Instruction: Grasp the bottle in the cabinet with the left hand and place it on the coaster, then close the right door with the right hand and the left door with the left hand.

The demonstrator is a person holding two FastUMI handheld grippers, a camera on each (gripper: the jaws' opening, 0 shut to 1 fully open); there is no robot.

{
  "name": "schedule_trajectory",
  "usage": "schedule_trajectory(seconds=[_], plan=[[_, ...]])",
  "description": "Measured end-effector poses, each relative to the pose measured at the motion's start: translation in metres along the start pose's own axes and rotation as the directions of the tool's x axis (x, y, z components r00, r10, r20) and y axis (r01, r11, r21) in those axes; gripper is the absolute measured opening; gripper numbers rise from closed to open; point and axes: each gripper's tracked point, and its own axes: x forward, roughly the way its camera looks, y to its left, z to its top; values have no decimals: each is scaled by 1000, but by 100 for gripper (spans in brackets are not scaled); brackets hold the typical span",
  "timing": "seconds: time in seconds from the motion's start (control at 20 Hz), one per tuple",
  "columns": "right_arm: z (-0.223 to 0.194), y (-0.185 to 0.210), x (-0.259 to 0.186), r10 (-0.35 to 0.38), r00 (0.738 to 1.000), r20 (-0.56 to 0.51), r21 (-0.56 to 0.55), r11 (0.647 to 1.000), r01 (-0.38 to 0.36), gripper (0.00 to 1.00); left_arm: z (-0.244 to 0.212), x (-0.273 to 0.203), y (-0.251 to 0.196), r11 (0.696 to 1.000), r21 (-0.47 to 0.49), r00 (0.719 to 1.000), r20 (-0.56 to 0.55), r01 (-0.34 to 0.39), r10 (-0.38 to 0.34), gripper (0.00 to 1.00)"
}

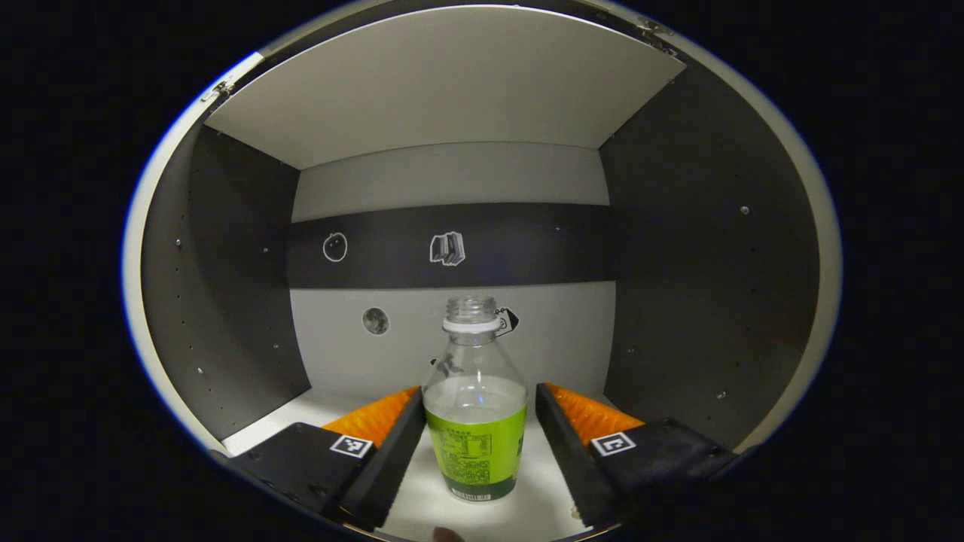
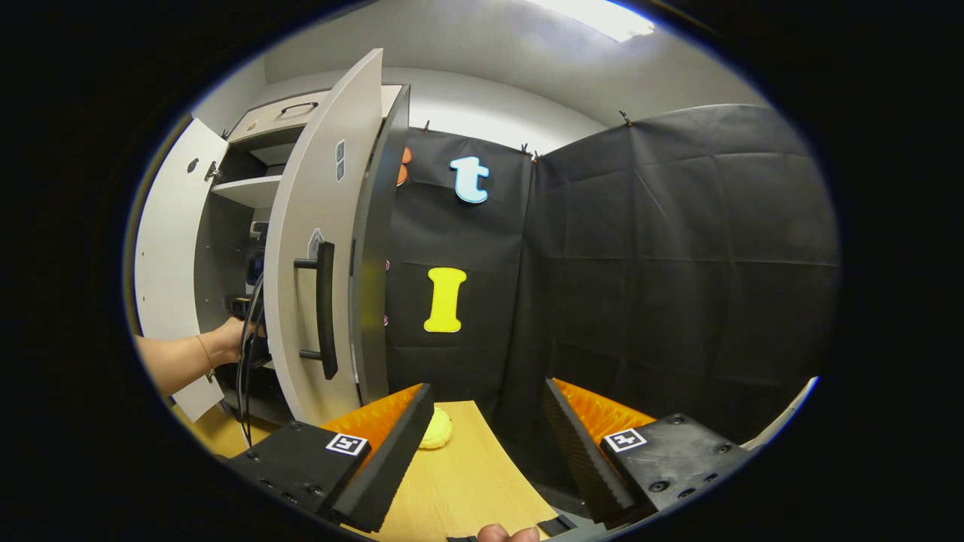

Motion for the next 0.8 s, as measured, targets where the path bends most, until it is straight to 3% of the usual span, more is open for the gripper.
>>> schedule_trajectory(seconds=[0.05, 0.3, 0.55, 0.8], plan=[[0, -3, 0, -5, 1000, -2, 5, 1000, 5, 98, 0, -1, -2, 1000, 0, 1000, 4, 11, -11, 80], [0, -4, -9, -14, 1000, 1, 24, 1000, 14, 98, 18, -38, -3, 998, 36, 997, 50, 50, -52, 78], [13, 12, -22, 10, 999, 53, 35, 999, -11, 94, 37, -120, 2, 992, 42, 987, 101, 123, -126, 77], [22, 41, -28, 47, 995, 91, 23, 998, -50, 98, 37, -205, 20, 986, 22, 977, 132, 166, -167, 77]])
